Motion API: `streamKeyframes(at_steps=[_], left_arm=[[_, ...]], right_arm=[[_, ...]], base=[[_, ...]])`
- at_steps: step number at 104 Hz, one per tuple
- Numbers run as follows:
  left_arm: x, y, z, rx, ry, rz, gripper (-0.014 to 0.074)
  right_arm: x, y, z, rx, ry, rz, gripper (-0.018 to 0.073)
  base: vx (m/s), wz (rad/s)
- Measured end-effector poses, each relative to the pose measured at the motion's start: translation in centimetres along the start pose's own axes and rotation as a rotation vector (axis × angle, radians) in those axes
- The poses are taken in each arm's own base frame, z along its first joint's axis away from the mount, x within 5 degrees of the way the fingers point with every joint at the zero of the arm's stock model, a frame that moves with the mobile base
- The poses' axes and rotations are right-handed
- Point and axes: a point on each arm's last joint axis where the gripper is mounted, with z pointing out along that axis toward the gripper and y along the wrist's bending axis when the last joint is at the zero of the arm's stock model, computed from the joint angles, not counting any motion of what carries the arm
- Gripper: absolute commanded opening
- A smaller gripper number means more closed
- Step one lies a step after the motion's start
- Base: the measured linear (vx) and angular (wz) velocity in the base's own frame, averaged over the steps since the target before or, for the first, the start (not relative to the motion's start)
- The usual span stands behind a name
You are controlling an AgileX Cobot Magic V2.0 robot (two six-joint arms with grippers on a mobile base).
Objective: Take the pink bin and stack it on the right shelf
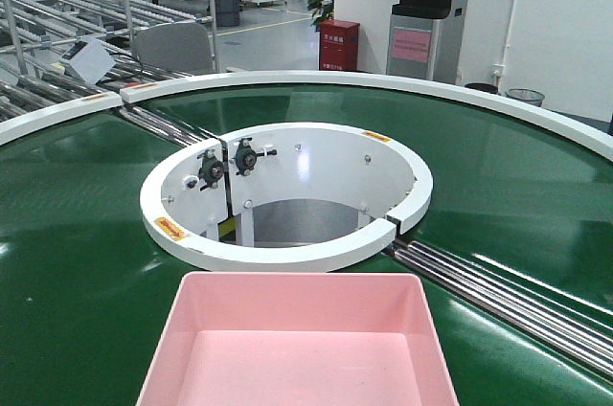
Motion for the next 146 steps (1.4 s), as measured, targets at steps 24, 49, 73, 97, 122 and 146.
streamKeyframes(at_steps=[24, 49, 73, 97, 122, 146], left_arm=[[-10.6, -0.5, 0.0, 0.020, -0.176, -0.055, -0.0008], [-20.0, -1.0, 6.7, 0.022, -0.112, 0.001, -0.0008], [-18.4, -1.0, 12.0, 0.018, 0.053, 0.003, 0.0030], [-17.8, -1.0, 12.6, 0.018, 0.092, 0.004, 0.0256], [-17.9, -1.0, 12.5, 0.018, 0.092, 0.005, 0.0510], [-17.6, -1.2, 12.5, 0.032, 0.126, -0.013, 0.0501]], right_arm=[[-11.8, 0.2, -0.6, 0.000, -0.274, -0.032, -0.0011], [-20.1, 0.3, 5.3, 0.005, -0.247, -0.080, -0.0011], [-18.0, 0.3, 10.3, 0.002, -0.049, -0.079, 0.0030], [-17.9, 0.3, 10.6, 0.002, -0.036, -0.078, 0.0284], [-17.8, 0.3, 10.6, 0.001, -0.033, -0.041, 0.0664], [-17.3, 0.9, 10.6, -0.046, 0.021, 0.019, 0.0659]], base=[[0.00, 0.00], [0.00, 0.00], [0.00, 0.00], [0.00, 0.00], [0.00, 0.00], [0.00, 0.00]])
